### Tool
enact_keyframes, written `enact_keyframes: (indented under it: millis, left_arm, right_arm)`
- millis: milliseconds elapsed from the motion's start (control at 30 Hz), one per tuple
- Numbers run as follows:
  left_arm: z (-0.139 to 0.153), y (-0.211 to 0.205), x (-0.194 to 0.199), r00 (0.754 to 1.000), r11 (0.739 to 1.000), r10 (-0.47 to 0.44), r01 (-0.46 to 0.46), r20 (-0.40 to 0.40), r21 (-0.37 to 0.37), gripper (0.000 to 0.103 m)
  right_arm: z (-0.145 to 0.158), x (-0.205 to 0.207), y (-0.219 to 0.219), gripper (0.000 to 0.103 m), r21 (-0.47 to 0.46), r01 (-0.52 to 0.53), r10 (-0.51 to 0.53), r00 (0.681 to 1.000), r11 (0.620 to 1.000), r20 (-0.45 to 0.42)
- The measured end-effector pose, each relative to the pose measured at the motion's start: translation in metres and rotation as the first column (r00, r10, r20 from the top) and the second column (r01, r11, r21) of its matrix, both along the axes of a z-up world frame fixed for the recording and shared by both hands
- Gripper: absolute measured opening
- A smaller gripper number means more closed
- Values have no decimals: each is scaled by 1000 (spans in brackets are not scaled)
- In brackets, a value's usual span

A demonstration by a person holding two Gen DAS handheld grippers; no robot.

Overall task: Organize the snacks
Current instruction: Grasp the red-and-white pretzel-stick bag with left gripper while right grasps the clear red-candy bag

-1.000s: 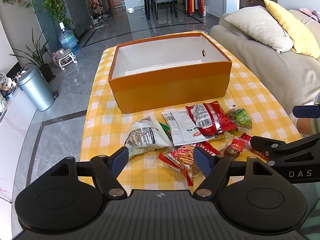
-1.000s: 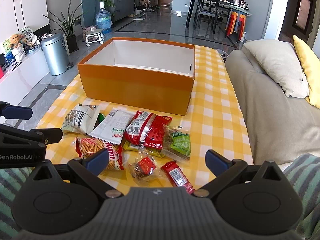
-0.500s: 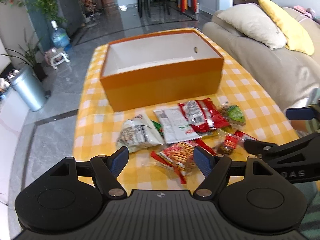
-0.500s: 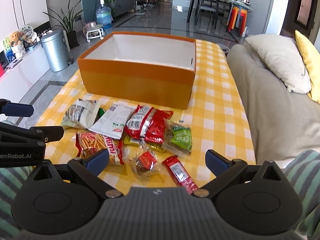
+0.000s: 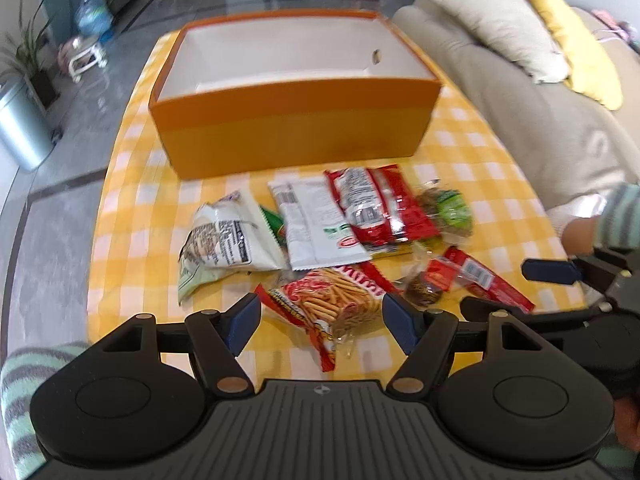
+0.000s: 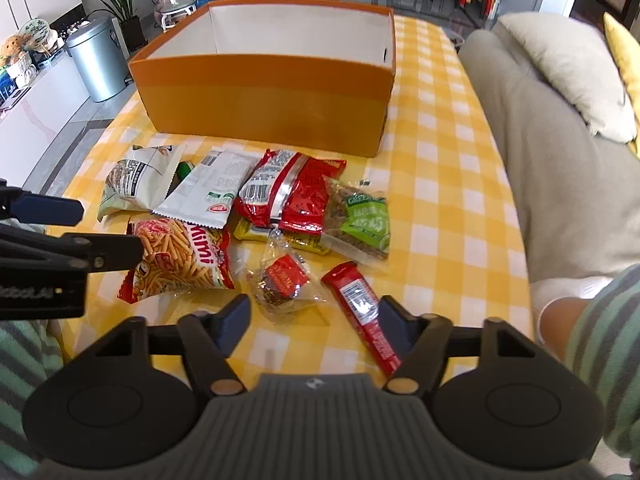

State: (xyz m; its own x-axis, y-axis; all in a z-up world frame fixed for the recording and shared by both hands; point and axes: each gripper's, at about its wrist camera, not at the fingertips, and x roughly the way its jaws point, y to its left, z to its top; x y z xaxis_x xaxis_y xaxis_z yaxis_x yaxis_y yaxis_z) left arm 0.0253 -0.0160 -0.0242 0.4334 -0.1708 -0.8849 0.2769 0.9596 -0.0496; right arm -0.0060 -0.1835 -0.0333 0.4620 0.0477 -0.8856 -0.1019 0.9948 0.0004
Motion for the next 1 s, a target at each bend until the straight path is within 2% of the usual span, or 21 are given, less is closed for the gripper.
enact_keyframes:
  millis: [167,367,600,867,1000]
  left_arm:
    - [-15,7,15,997,996,63,-66,-52,-61,82]
    - [-35,7,27,988,992,109,-115,-112,-48,82]
    - [-49,11,40,976,986,141,-154,-164,-69,84]
    - [-63,13,48,966,979,152,-176,-209,-102,85]
    - [-68,14,49,965,975,148,-179,-215,-129,82]
  right_arm:
    - [-10,11,1,64,27,14,-13,999,1000,-39]
    - [-19,23,2,62,70,45,-41,997,997,-62]
    - [-32,34,3,56,111,63,-52,994,992,-99]
    - [-40,43,5,56,127,79,-64,991,989,-118]
    - [-46,44,0,50,171,102,-80,988,980,-135]
